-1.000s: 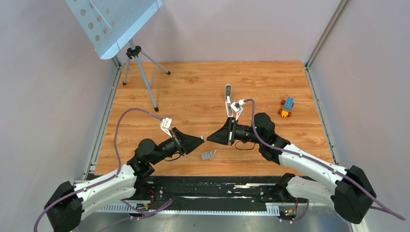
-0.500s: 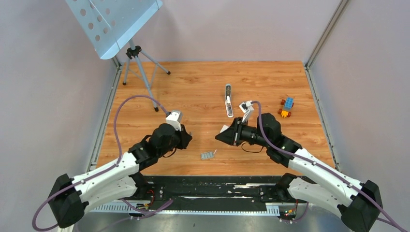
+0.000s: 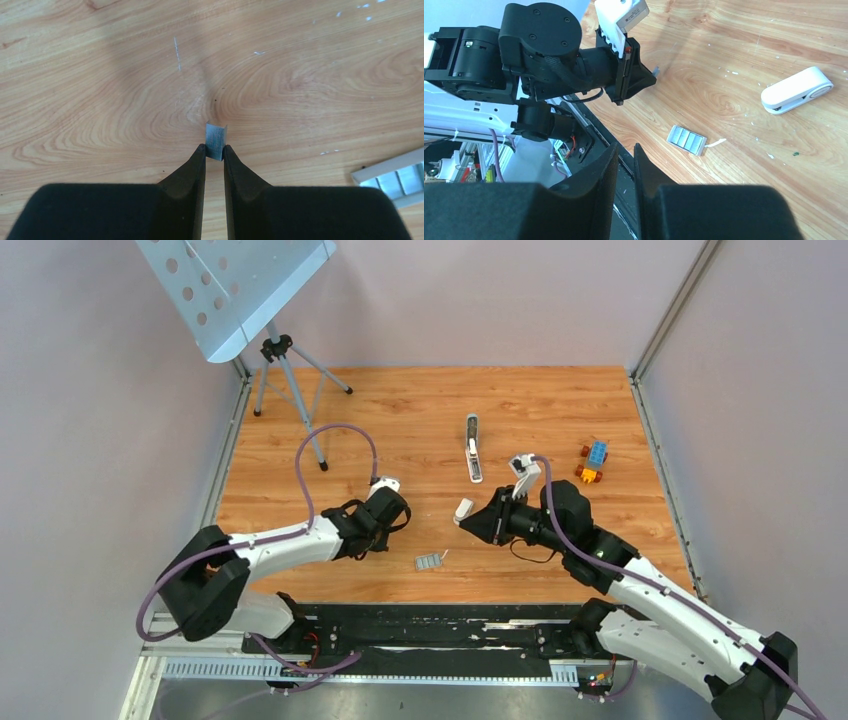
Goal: Load the staples into the stapler
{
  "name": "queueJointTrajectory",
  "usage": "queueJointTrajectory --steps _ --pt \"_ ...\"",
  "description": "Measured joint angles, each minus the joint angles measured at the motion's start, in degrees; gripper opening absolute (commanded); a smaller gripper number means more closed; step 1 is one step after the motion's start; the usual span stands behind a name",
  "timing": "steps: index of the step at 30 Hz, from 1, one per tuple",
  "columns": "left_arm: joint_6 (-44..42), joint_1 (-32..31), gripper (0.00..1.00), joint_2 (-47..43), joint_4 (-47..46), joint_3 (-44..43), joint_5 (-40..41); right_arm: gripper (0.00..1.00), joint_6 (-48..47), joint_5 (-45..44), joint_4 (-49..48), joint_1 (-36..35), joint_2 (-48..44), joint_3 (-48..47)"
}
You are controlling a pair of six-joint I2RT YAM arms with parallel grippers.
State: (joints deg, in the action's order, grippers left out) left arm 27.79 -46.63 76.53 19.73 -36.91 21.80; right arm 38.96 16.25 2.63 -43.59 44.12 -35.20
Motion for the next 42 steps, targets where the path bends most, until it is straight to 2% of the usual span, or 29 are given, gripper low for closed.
queueJointTrajectory --steps 11,20,25,34,38,42 --pt "-0.3 0.0 0.30 5.0 1.4 -1.7 1.2 0.22 -1.0 -1.5 1.8 0.3 -0.3 0.0" --pt "-0.2 0.1 0.49 4.4 0.3 -1.6 -0.4 0.25 -1.4 -2.3 2.0 0.3 -0.3 0.0" --pt "-0.9 1.3 0.49 2.5 -1.1 -1.6 -2.0 0.30 -3.2 -3.3 2.4 1.8 1.2 -0.3" --pt "-2.5 7.6 0.49 -4.0 -4.6 1.4 -8.5 0.31 -12.2 -12.2 6.2 9.0 15.5 -9.8" --pt "-2.9 9.2 0.50 -6.8 -5.4 3.3 -11.3 0.44 -16.2 -15.4 6.6 12.9 24.5 -16.0" --pt "-2.8 9.5 0.50 -8.5 -6.2 4.7 -13.5 0.44 -19.6 -15.3 6.8 17.0 33.9 -22.7"
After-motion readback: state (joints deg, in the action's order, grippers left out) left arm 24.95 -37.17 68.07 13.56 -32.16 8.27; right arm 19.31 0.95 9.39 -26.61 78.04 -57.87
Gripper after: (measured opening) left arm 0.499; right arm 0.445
